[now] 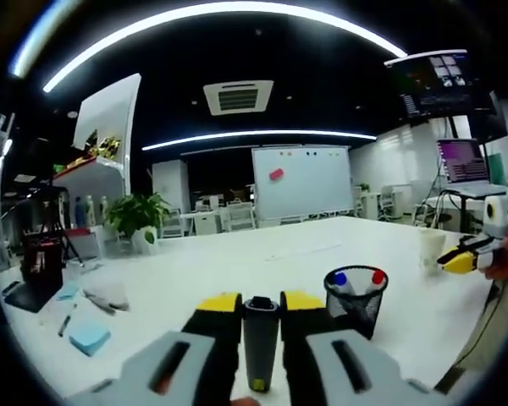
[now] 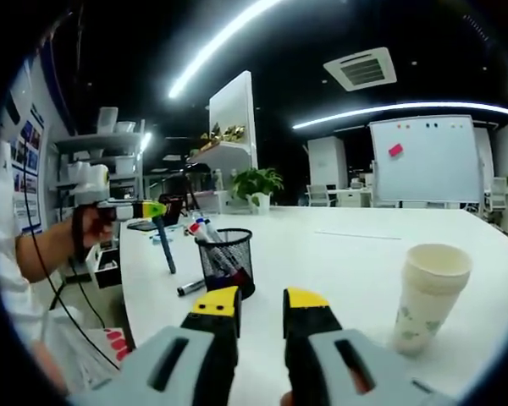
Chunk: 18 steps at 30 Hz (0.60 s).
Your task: Place the scattered laser pointers and whiteboard markers into the pen holder and stack the scattered paper cups together
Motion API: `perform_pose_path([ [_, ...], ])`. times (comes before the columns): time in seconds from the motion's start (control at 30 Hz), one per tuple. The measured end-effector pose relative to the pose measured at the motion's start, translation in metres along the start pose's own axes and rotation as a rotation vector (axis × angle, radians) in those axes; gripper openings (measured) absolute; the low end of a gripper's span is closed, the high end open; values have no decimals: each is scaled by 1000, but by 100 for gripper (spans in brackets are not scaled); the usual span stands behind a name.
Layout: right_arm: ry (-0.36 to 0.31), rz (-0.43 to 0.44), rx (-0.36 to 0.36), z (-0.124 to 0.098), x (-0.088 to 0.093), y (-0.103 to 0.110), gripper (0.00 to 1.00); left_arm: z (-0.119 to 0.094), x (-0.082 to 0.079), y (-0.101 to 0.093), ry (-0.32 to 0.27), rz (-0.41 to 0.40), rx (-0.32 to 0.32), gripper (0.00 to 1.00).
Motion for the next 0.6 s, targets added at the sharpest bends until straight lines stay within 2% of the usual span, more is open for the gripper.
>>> perform_pose_path([
  [0.23, -4, 6, 4, -1, 0, -1, 19, 0, -2, 3, 4, 14, -2, 19],
  [0.6, -4, 4, 5, -1, 1, -3, 19, 2, -10, -3, -1, 27, 26, 18],
])
Point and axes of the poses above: the point that each gripper's makers call its tool centre point, and the gripper's own axes: z roughly forward along the fingers, y roughly to its left, x roughly out of its underside, the point moved 5 cm from there along -z, roughly backward along the fingers, and after that the axes turned 13 degrees about -y, right-handed, at the moved point
